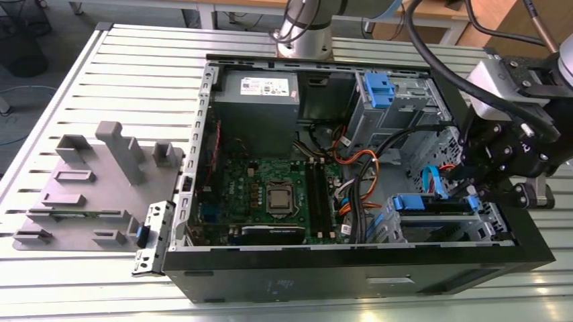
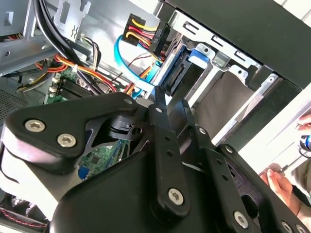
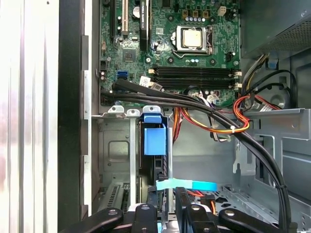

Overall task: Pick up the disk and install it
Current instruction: 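Insert the second disk wire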

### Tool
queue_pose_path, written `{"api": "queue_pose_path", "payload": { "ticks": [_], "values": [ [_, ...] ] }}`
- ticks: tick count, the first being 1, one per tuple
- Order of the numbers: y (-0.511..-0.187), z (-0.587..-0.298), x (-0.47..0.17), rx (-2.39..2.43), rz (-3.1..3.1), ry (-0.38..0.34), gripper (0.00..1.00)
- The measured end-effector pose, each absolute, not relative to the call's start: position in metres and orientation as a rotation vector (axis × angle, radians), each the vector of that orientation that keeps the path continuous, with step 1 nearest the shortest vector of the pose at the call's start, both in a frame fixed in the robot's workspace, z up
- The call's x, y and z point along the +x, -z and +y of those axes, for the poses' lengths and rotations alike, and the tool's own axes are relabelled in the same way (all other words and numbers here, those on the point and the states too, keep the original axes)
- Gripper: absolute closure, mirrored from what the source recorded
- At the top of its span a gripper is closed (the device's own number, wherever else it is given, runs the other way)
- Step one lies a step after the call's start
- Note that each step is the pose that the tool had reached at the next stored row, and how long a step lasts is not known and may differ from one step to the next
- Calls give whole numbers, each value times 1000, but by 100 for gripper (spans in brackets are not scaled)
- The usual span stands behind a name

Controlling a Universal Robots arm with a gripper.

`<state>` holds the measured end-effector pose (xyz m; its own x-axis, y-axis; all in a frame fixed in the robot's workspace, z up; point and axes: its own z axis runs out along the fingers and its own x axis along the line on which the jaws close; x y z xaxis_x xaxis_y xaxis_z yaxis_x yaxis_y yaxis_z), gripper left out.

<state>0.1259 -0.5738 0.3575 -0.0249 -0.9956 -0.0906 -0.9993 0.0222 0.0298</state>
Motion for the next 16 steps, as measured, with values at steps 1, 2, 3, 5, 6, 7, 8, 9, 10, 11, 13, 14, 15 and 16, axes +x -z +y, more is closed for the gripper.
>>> {"api": "queue_pose_path", "payload": {
  "ticks": [1,2,3,5,6,7,8,9,10,11,13,14,15,16],
  "values": [
    [-359,-574,126,-2162,2214,-131,71],
    [-360,-574,126,-2162,2214,-131,71],
    [-361,-574,126,-2162,2214,-131,71],
    [-360,-574,126,-2162,2214,-132,71],
    [-361,-574,126,-2162,2214,-131,71],
    [-361,-573,126,-2162,2214,-131,71],
    [-361,-573,126,-2162,2214,-132,71],
    [-361,-572,126,-2162,2213,-132,71],
    [-360,-571,126,-2162,2213,-133,71],
    [-360,-570,126,-2162,2213,-133,71],
    [-360,-568,126,-2161,2213,-133,71],
    [-360,-568,126,-2161,2213,-133,71],
    [-360,-567,126,-2161,2213,-134,71],
    [-360,-566,126,-2161,2213,-134,71]
  ]
}}
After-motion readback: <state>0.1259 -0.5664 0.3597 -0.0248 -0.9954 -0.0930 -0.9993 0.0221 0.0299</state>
